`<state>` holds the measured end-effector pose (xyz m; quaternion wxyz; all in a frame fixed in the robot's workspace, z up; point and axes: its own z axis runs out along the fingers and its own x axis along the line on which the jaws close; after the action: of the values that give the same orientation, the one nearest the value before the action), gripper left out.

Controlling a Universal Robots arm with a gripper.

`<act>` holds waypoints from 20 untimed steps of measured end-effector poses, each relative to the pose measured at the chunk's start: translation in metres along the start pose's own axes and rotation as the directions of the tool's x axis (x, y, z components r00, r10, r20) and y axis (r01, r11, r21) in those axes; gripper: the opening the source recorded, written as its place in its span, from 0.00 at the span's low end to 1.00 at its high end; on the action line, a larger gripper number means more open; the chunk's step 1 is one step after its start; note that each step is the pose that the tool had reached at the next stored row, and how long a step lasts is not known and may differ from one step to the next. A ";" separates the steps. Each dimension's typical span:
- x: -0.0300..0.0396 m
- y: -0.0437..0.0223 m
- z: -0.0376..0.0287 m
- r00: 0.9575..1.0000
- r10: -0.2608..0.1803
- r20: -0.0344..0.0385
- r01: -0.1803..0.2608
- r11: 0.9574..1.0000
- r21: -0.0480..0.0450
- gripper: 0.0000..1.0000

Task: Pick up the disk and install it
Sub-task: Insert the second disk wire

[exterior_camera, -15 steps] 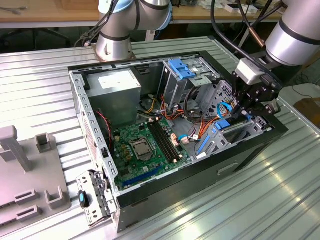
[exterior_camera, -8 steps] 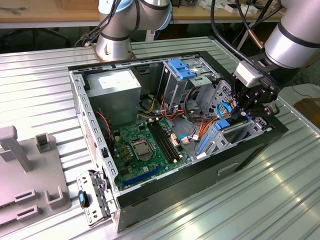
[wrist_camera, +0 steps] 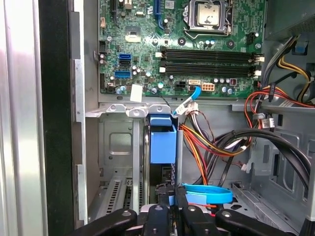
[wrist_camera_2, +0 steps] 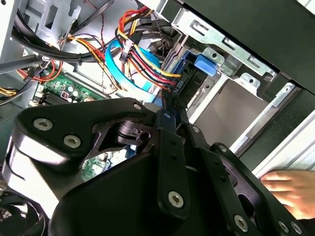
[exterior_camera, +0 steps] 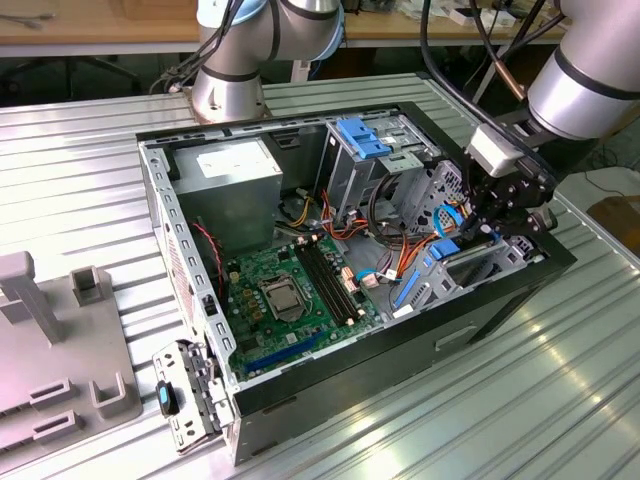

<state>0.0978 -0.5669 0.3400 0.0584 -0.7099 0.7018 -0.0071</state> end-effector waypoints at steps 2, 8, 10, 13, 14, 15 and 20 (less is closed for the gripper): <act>0.0003 0.0002 0.0018 1.000 0.000 0.002 0.000 1.000 0.000 0.16; -0.0002 -0.0004 -0.0044 1.000 0.000 0.003 0.000 1.000 0.000 0.24; -0.0008 -0.0012 -0.0124 1.000 0.000 0.003 0.000 1.000 0.000 0.24; -0.0010 -0.0014 -0.0147 1.000 0.000 0.003 0.000 1.000 0.000 0.23; -0.0010 -0.0014 -0.0148 1.000 0.000 0.003 0.000 1.000 0.000 0.23; -0.0010 -0.0014 -0.0149 1.000 0.000 0.003 0.000 1.000 0.000 0.16; -0.0010 -0.0014 -0.0150 1.000 0.000 0.003 0.000 1.000 0.000 0.11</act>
<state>0.0978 -0.5670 0.3551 0.0595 -0.7098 0.7018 -0.0061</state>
